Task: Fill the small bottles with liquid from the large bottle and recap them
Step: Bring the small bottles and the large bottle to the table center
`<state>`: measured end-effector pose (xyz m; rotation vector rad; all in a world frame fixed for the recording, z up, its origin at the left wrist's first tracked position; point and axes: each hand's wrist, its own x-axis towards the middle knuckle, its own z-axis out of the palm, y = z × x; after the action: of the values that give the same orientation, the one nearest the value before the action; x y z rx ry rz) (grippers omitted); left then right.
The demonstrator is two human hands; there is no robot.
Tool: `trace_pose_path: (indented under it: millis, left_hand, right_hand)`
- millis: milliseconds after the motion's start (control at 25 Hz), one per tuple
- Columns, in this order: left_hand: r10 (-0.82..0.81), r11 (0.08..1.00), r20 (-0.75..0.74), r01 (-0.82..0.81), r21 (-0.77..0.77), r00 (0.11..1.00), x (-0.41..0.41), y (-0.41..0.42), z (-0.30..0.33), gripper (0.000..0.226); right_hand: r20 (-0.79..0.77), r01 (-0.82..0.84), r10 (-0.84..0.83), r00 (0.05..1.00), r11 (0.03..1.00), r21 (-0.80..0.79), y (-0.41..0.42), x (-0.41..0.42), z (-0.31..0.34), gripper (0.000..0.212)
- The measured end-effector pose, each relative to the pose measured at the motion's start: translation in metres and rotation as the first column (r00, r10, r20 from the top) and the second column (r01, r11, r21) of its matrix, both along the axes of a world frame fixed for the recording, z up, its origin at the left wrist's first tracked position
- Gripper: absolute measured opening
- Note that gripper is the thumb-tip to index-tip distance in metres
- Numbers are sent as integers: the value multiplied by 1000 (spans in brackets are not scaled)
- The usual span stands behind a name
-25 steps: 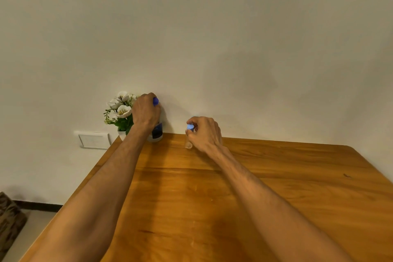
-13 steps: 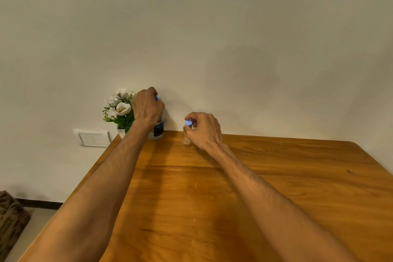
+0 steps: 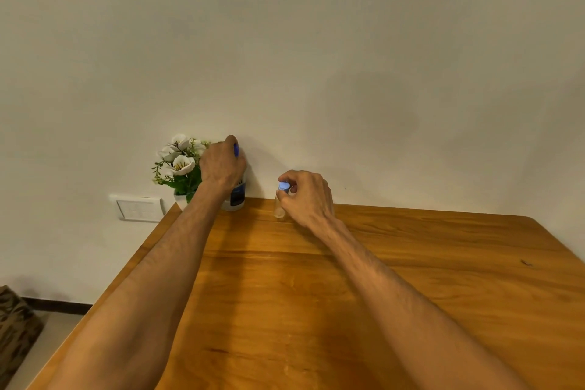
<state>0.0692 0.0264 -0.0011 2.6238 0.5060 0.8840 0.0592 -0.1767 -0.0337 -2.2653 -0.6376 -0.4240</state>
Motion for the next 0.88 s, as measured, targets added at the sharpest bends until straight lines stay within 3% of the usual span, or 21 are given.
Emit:
trace_pose_path:
  millis: [240, 400, 520, 680, 880]
  left_hand:
    - [-62, 998, -71, 61, -6, 996, 2, -16, -14, 35]
    - [-44, 994, -152, 59, 95, 987, -4, -20, -24, 62]
    - [-61, 992, -132, 75, 101, 989, -15, -26, -23, 60]
    - [-192, 981, -47, 193, 21, 980, -55, -57, -25, 59]
    - [-429, 903, -22, 428, -36, 903, -117, -127, -28, 70]
  right_hand:
    - [15, 7, -8, 1000, 1000, 8, -6, -1, -6, 30]
    - [25, 28, -28, 999, 999, 25, -11, 1, -8, 30]
    - [28, 33, -34, 999, 999, 25, -15, -1, -7, 32]
    - [60, 35, -38, 997, 998, 49, -40, -17, 0, 29]
    - [72, 72, -76, 995, 996, 54, -117, -63, 11, 29]
